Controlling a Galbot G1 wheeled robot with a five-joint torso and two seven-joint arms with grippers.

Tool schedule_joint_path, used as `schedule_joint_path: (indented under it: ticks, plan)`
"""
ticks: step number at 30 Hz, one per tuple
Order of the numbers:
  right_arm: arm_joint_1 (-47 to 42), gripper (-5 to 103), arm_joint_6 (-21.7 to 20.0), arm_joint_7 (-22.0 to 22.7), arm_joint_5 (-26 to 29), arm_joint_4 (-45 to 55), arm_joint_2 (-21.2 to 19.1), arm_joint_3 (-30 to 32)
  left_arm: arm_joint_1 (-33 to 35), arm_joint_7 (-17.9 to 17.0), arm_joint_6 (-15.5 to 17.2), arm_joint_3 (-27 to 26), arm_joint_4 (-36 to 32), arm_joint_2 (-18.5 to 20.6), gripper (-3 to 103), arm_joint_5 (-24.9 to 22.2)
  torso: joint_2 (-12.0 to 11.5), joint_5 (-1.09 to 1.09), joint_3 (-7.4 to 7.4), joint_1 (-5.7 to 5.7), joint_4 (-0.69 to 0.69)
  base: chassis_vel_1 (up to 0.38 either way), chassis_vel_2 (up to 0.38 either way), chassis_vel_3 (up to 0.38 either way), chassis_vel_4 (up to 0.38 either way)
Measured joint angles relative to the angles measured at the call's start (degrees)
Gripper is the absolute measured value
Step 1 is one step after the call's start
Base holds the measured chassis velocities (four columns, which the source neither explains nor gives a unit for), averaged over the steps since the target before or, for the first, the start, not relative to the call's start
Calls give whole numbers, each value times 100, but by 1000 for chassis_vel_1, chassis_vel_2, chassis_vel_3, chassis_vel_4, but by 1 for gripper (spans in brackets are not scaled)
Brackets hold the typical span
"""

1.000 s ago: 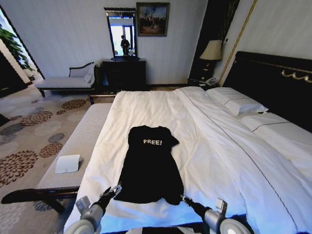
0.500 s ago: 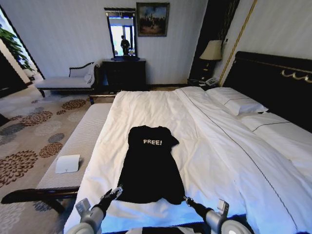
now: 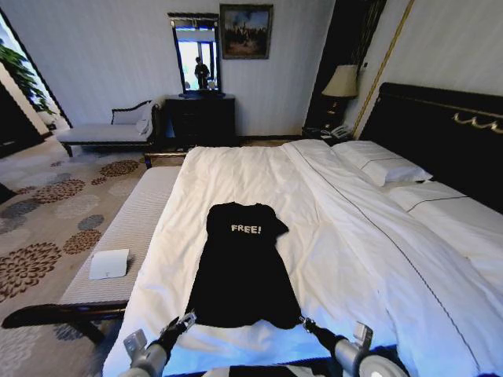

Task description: Fold the clothes on the bed.

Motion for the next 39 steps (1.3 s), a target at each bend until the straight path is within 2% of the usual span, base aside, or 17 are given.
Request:
schedule_joint_path:
  ticks: [5, 8, 10, 13, 14, 17, 19, 20, 23, 26, 36, 39]
  plan:
    - [-10, 1, 3, 1, 42, 90, -1, 13, -81, 8, 2, 91, 202, 77, 78, 20, 1, 1, 0, 0, 0, 0, 0, 0, 0]
    - [-18, 1, 3, 2, 45, 170, 39, 8, -129, 40, -6, 119, 250, 154, 62, 67, 0, 0, 0, 0, 0, 0, 0, 0, 0]
    - [-19, 1, 3, 2, 45, 171, 52, 6, -136, 43, -13, 125, 249, 154, 62, 79, 0, 0, 0, 0, 0, 0, 0, 0, 0]
    - [-30, 1, 3, 2, 23, 142, 86, -9, -127, 47, -34, 154, 207, 128, 46, 156, 0, 0, 0, 0, 0, 0, 0, 0, 0]
    - [-30, 1, 3, 2, 23, 142, 86, -9, -127, 47, -34, 154, 207, 128, 46, 156, 0, 0, 0, 0, 0, 0, 0, 0, 0]
    - [-52, 1, 3, 2, -13, 139, 123, -31, -88, 48, -56, 177, 169, 118, 30, 177, 0, 1, 0, 0, 0, 0, 0, 0, 0]
    - [-56, 1, 3, 2, -19, 141, 124, -34, -83, 48, -64, 179, 165, 119, 30, 183, 0, 0, 0, 0, 0, 0, 0, 0, 0]
    - [-65, 1, 3, 1, -27, 146, 125, -34, -75, 48, -76, 179, 152, 121, 19, 190, 0, 0, 0, 0, 0, 0, 0, 0, 0]
    - [-70, 1, 3, 0, -31, 147, 121, -31, -59, 46, -82, 169, 116, 123, 14, 190, 0, 0, 0, 0, 0, 0, 0, 0, 0]
    - [-72, 1, 3, 0, -34, 149, 122, -26, -31, 45, -87, 146, 66, 129, 2, 187, 0, 0, 0, 0, 0, 0, 0, 0, 0]
    - [-128, 1, 4, 18, -64, 251, 109, -16, 94, 43, -121, 61, -127, 112, 0, 227, 0, 0, 0, 0, 0, 0, 0, 0, 0]
    - [-205, 1, 4, 132, -27, 470, 108, 2, 273, 19, -128, -59, -418, 42, 0, 252, 0, 1, 0, 0, 0, 0, 0, 0, 0]
